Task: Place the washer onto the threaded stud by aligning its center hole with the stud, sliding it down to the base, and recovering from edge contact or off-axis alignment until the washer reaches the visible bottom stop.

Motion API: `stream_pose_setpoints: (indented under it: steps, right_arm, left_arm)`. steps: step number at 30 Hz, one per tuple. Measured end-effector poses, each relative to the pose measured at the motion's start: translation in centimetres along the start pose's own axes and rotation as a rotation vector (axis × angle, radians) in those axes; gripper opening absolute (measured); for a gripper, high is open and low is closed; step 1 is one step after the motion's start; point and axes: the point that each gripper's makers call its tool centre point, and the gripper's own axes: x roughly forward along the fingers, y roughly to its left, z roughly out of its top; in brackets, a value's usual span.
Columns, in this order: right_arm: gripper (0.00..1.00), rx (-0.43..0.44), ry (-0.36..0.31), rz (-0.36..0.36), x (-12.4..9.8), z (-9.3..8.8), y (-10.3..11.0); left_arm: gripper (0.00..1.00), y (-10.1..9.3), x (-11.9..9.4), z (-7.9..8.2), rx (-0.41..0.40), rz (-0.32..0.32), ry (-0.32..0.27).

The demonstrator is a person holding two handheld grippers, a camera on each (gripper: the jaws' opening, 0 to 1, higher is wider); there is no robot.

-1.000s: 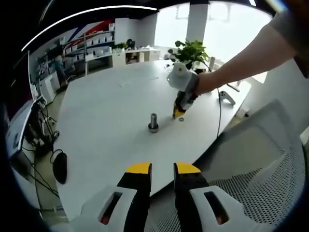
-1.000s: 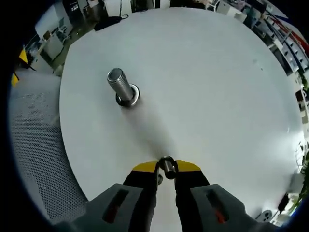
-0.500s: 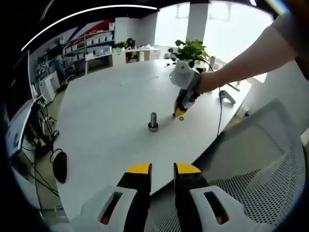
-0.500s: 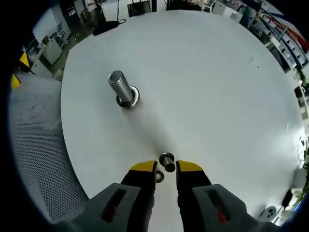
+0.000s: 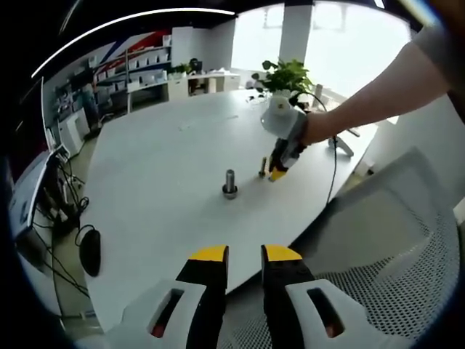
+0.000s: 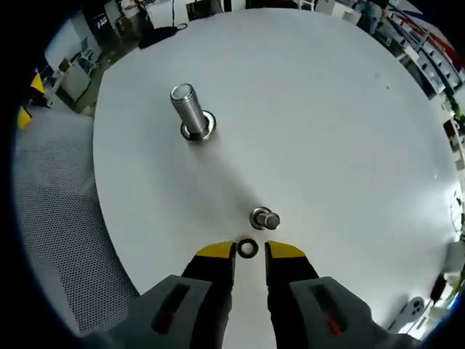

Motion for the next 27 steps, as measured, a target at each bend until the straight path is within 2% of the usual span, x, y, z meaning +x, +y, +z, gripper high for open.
stream_pose_setpoints:
  steps: [4, 10, 20, 24, 27]
  right_arm:
    - [0.17, -0.002, 0.014, -0.004, 0.5, -0.4, 0.0]
    - [0.15, 0.008, -0.024, -0.006, 0.3, -0.4, 0.3]
    - [0.17, -0.023, -0.006, 0.027, 0.2, -1.2, 0.7]
    - [0.17, -0.064, 0.019, 0.034, 0.3, -1.2, 0.7]
    - [0.16, -0.045, 0.026, 0.043, 0.3, -1.2, 0.5]
  left_arm:
    - [0.15, 0.0, 0.0, 0.0, 0.000, 0.000, -0.001]
    - [0.15, 0.1, 0.0, 0.1, -0.001, 0.001, -0.003]
    - [0.15, -0.1, 0.0, 0.2, 0.002, -0.007, -0.008]
    - [0.15, -0.1, 0.0, 0.2, 0.002, -0.008, -0.009]
    - [0.15, -0.1, 0.0, 0.2, 0.003, -0.010, -0.008]
